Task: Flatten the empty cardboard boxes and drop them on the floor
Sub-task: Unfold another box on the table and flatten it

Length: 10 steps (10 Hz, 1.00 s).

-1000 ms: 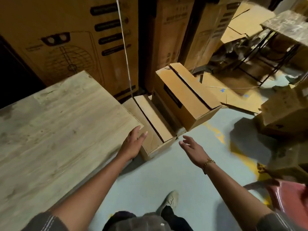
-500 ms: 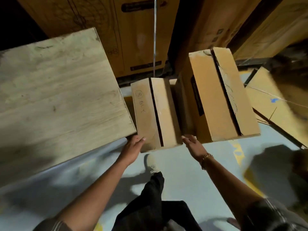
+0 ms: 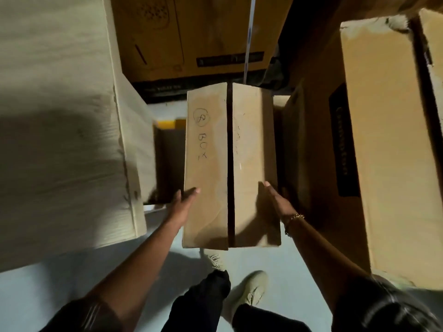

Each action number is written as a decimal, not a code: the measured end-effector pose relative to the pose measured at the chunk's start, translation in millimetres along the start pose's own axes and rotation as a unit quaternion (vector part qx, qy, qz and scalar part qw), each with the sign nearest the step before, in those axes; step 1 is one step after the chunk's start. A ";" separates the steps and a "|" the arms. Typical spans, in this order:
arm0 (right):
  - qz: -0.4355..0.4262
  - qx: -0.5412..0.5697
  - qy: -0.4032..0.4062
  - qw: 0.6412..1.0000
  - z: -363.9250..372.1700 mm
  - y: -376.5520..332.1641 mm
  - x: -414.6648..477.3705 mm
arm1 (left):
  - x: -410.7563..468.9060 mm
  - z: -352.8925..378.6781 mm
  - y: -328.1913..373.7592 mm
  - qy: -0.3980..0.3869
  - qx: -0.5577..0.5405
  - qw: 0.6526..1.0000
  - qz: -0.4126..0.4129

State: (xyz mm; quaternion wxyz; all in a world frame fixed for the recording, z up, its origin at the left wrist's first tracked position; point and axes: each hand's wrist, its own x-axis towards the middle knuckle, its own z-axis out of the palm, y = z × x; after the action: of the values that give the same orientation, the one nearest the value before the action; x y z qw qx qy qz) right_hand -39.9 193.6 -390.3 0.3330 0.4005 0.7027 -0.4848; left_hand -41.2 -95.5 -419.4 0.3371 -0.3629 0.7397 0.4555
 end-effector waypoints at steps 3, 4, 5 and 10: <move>-0.092 -0.081 0.004 0.992 6.0 22.2 5.6 | -29.4 12.8 -3.6 0.046 -0.015 0.996 0.077; -0.013 0.063 0.034 0.997 -11.4 4.8 -30.6 | -72.2 6.6 11.1 0.067 -0.004 0.994 0.085; -0.090 0.059 0.060 0.992 -34.8 -13.4 -88.2 | -123.4 0.1 26.2 0.068 0.001 0.995 0.070; -0.157 0.029 0.060 0.985 -111.2 -65.1 -280.4 | -304.4 -44.3 93.3 0.076 -0.017 0.990 0.122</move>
State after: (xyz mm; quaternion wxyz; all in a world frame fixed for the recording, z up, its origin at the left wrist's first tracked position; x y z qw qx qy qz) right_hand 21.8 218.1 -89.0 0.1985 0.3225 0.7613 -0.5264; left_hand 27.6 -36.2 -111.1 0.2157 -0.3096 0.7941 0.4765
